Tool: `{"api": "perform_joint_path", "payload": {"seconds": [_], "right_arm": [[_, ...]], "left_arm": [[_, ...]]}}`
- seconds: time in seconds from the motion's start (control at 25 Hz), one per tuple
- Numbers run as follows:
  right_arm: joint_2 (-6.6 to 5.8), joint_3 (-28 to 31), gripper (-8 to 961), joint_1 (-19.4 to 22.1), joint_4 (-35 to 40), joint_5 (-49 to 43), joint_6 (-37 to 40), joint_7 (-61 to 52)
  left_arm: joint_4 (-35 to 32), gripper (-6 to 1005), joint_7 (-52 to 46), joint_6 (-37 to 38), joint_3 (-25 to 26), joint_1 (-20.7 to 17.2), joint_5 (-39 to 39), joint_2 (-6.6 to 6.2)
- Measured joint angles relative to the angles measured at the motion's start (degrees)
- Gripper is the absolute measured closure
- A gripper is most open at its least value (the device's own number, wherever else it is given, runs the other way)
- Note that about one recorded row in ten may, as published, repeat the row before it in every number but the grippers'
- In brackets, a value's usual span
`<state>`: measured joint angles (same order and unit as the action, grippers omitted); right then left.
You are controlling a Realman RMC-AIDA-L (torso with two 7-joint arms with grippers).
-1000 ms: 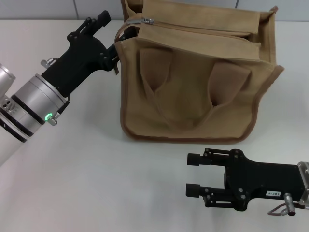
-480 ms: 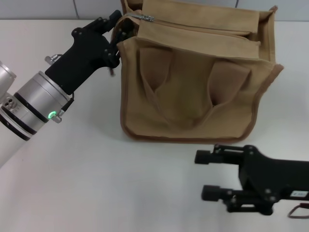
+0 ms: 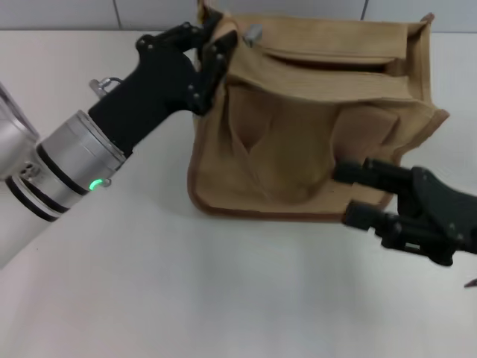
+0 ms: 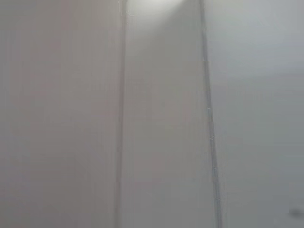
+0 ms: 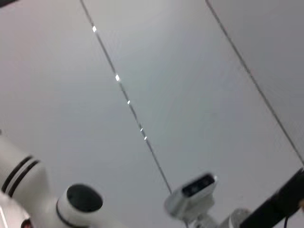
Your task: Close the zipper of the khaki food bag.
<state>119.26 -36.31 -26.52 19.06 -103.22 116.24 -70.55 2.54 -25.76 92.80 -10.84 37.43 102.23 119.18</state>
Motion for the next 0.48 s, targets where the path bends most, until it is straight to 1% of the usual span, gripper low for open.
{"api": "perform_joint_path", "payload": {"seconds": [0.12,0.28,0.36,0.48], "right_arm": [[0.00,0.48,266,-0.37,0.06,1.39,-0.54,-0.73],[0.00,0.59,268,-0.48,-0.04,5.96,-0.91,-3.77],[-0.09,0.59,270,-0.33,0.27,10.35,-0.74,-8.25],[-0.48,0.58,273,-0.34,3.12,15.79,-0.84,-20.65]], "left_arm": [[0.68,820,3.89,0.37,0.14,0.45,3.51,0.00],[1.83,819,5.35,0.11,1.49,0.38,4.33,0.00],[1.86,819,5.32,0.16,2.03,0.26,4.32,0.00],[1.86,819,5.24,0.21,2.27,0.31,4.33,0.00]]}}
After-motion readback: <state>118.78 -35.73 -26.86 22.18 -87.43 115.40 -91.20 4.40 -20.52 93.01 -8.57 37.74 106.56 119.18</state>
